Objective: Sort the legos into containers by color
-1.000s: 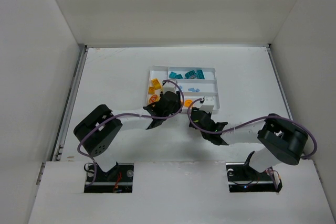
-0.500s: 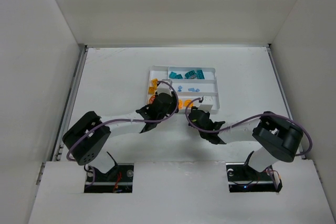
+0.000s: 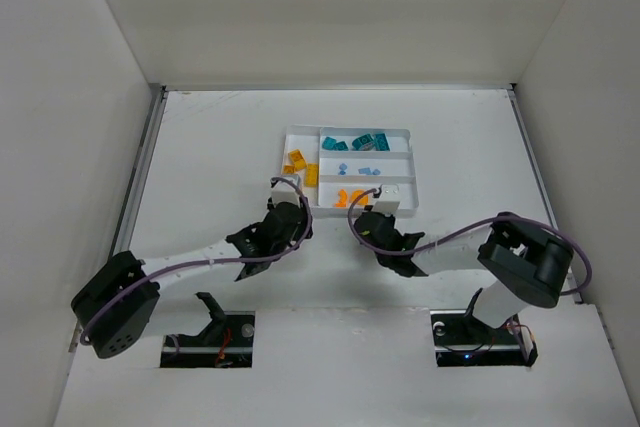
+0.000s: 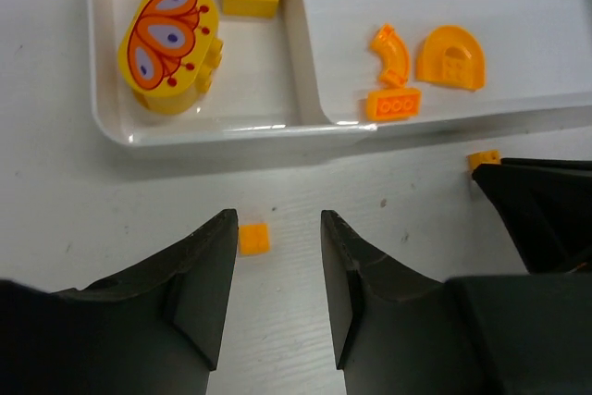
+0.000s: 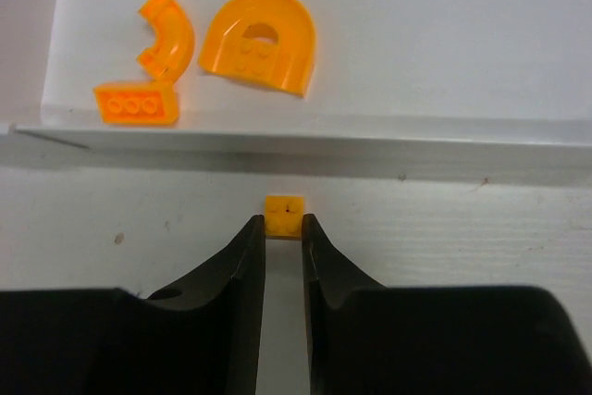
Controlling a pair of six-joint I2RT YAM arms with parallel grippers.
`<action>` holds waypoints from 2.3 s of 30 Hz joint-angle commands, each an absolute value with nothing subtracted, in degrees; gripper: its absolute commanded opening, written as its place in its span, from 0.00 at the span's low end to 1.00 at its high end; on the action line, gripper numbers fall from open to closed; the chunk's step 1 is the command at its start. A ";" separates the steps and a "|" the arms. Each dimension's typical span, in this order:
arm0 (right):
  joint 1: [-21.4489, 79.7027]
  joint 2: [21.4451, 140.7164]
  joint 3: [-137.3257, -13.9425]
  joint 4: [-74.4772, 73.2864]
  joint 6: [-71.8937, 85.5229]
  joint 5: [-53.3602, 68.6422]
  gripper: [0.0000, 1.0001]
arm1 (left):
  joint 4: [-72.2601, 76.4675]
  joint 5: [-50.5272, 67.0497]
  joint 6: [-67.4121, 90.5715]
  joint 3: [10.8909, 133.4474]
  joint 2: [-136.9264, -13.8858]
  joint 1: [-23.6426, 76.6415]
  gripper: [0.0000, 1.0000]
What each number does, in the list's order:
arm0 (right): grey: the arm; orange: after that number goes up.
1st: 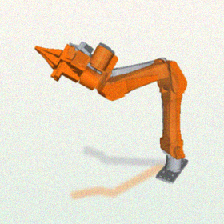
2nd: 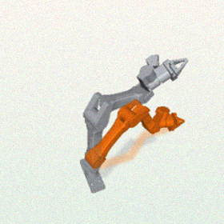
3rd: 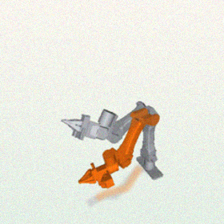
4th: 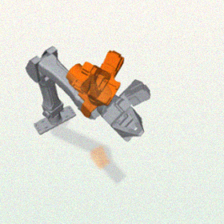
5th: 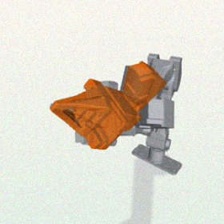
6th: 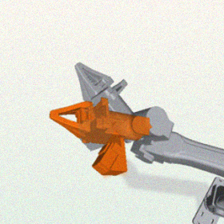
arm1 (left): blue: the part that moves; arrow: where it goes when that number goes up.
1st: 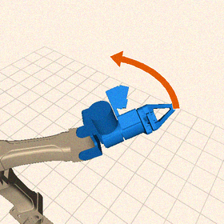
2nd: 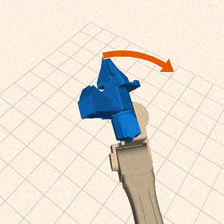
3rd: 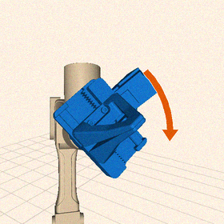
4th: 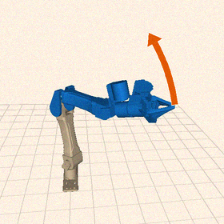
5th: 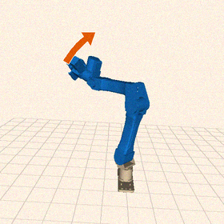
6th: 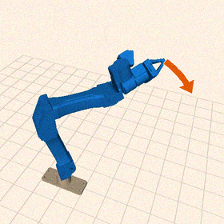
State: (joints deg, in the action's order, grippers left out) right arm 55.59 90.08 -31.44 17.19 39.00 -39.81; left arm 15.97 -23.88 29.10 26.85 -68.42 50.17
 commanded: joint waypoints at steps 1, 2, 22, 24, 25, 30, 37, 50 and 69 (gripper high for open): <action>58.48 85.88 -32.96 14.42 39.02 -39.99 0.19 | 13.01 -26.19 29.97 24.70 -66.10 50.67 0.38; 59.10 84.30 -33.22 13.37 39.02 -40.34 0.19 | 13.01 -26.28 30.14 24.26 -65.92 50.75 0.38; 48.30 85.60 -42.27 16.61 30.94 -34.37 0.42 | 18.80 -26.02 29.18 24.52 -74.44 52.78 0.38; 48.47 85.08 -41.84 16.87 30.94 -34.28 0.46 | 19.51 -26.02 29.00 24.61 -75.40 52.78 0.38; 48.47 84.90 -41.49 16.87 30.94 -34.45 0.46 | 19.77 -26.02 29.00 24.78 -75.93 52.78 0.38; 49.87 82.27 -37.98 16.96 32.95 -35.07 0.46 | 20.04 -26.37 28.39 25.31 -77.96 52.86 0.36; 52.86 77.79 -33.05 16.26 35.95 -35.68 0.46 | 22.06 -27.60 27.34 25.49 -80.94 52.51 0.22; 55.76 69.96 -26.46 7.82 42.53 -36.65 0.43 | 19.34 -23.56 27.25 32.51 -73.83 52.78 0.12; 57.17 75.32 -26.72 4.57 47.10 -35.16 0.55 | 23.55 -19.34 27.51 48.95 -91.23 49.53 0.26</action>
